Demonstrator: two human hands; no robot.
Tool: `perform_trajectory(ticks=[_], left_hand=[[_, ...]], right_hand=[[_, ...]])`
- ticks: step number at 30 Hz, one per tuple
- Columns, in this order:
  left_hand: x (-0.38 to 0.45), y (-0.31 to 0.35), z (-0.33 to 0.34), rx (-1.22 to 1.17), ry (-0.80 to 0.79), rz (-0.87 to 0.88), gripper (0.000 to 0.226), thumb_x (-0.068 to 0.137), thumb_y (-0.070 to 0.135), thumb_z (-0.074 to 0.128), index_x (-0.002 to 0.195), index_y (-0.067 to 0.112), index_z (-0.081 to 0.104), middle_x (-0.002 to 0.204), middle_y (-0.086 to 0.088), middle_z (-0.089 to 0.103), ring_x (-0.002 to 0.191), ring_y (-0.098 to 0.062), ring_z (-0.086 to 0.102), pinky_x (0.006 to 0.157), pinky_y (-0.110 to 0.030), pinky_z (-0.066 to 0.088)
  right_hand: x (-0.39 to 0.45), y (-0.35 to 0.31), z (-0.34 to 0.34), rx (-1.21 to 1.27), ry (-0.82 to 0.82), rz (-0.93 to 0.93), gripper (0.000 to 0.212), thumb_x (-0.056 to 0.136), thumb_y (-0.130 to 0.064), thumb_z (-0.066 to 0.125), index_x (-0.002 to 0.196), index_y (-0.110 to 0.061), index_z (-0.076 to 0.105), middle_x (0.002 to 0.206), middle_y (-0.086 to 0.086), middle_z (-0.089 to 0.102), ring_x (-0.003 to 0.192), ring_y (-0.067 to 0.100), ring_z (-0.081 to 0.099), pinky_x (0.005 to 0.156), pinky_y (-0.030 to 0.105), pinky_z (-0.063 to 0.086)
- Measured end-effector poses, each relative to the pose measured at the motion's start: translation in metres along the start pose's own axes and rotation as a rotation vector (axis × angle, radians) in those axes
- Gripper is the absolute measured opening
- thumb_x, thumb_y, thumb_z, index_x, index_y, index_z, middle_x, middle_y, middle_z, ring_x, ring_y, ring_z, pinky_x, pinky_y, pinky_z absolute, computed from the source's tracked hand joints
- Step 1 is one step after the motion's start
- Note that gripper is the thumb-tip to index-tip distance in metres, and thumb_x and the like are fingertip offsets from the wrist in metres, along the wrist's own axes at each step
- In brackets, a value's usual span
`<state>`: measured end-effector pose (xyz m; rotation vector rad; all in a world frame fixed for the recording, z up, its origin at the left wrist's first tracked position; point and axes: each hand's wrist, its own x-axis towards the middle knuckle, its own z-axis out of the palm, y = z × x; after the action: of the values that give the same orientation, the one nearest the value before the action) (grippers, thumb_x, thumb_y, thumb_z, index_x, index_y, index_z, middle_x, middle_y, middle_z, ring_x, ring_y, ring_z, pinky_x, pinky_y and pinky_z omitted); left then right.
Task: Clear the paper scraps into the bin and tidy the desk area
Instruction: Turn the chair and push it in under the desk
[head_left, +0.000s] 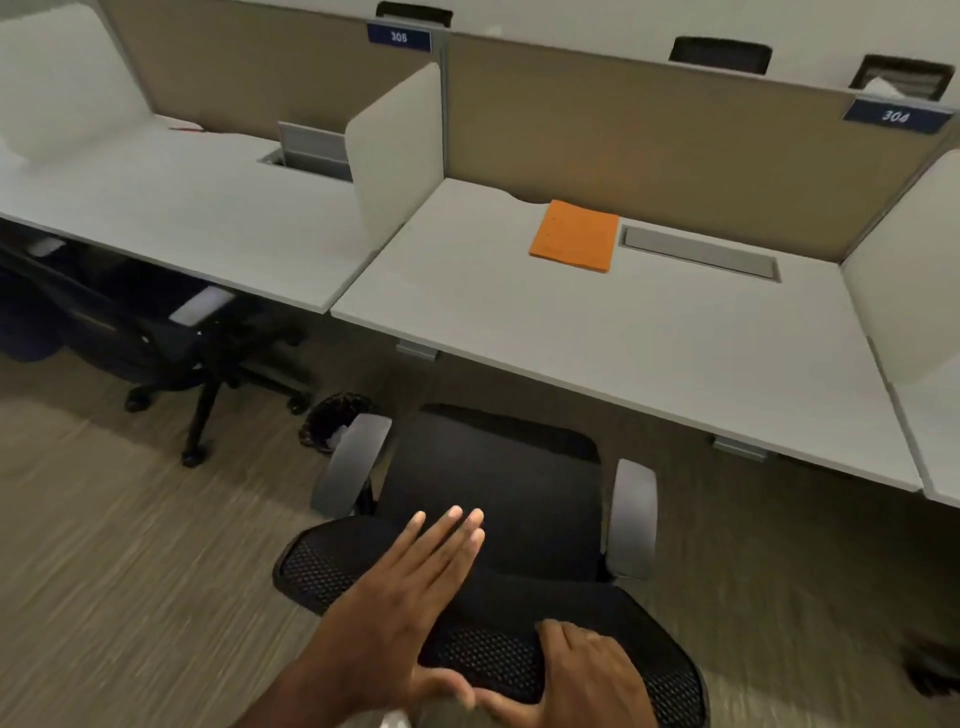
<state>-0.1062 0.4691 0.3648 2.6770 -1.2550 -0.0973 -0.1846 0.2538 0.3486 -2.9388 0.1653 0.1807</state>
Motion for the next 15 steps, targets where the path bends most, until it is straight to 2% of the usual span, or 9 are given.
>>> perform_trajectory(ticks=[1, 3, 5, 8, 11, 15], left_hand=[[0.007, -0.012, -0.002, 0.003, 0.012, 0.008, 0.123, 0.075, 0.092, 0.017, 0.158, 0.002, 0.008, 0.169, -0.011, 0.003, 0.156, -0.029, 0.007, 0.121, -0.048, 0.015], [0.019, -0.034, -0.006, 0.0, 0.037, 0.016, 0.122, 0.075, 0.092, 0.015, 0.158, 0.002, 0.006, 0.169, -0.011, 0.002, 0.156, -0.028, 0.005, 0.122, -0.048, 0.014], [0.032, -0.054, -0.009, -0.042, 0.078, 0.0, 0.12, 0.077, 0.09, 0.013, 0.159, 0.003, 0.005, 0.169, -0.01, 0.001, 0.156, -0.027, 0.005, 0.123, -0.048, 0.012], [0.054, -0.073, -0.011, -0.089, 0.168, -0.074, 0.107, 0.087, 0.082, 0.017, 0.159, 0.004, 0.004, 0.169, -0.01, 0.001, 0.156, -0.026, 0.005, 0.124, -0.046, 0.013], [0.077, -0.085, -0.008, -0.046, 0.233, -0.155, 0.084, 0.102, 0.062, 0.026, 0.159, 0.004, 0.003, 0.169, -0.011, -0.001, 0.156, -0.025, 0.003, 0.121, -0.047, 0.016], [0.109, -0.094, -0.009, -0.012, 0.239, -0.223, 0.08, 0.104, 0.056, 0.025, 0.159, 0.005, -0.003, 0.168, -0.011, -0.008, 0.156, -0.025, -0.003, 0.124, -0.049, 0.019]], right_hand=[[0.009, -0.007, -0.003, 0.004, 0.013, -0.021, 0.09, 0.061, -0.103, 0.014, 0.066, -0.03, 0.065, 0.057, -0.008, 0.061, 0.051, 0.007, 0.061, 0.048, 0.025, 0.053], [0.029, -0.019, -0.011, 0.002, -0.051, 0.003, 0.096, 0.056, -0.106, 0.023, 0.079, -0.025, 0.071, 0.072, -0.005, 0.072, 0.065, 0.01, 0.07, 0.063, 0.03, 0.058], [0.042, -0.026, -0.015, -0.015, -0.032, 0.04, 0.105, 0.052, -0.108, 0.021, 0.094, -0.026, 0.071, 0.089, -0.004, 0.076, 0.082, 0.012, 0.072, 0.079, 0.031, 0.056], [0.063, -0.028, -0.019, -0.036, -0.019, 0.017, 0.109, 0.049, -0.109, 0.01, 0.106, -0.032, 0.063, 0.105, -0.009, 0.071, 0.097, 0.011, 0.067, 0.09, 0.029, 0.049], [0.084, -0.023, -0.022, -0.029, 0.022, -0.017, 0.105, 0.052, -0.108, 0.006, 0.105, -0.034, 0.058, 0.105, -0.01, 0.069, 0.096, 0.009, 0.063, 0.089, 0.028, 0.046], [0.117, -0.01, -0.027, -0.079, 0.033, -0.02, 0.098, 0.057, -0.107, 0.009, 0.098, -0.033, 0.058, 0.095, -0.009, 0.068, 0.085, 0.008, 0.062, 0.081, 0.026, 0.045]])
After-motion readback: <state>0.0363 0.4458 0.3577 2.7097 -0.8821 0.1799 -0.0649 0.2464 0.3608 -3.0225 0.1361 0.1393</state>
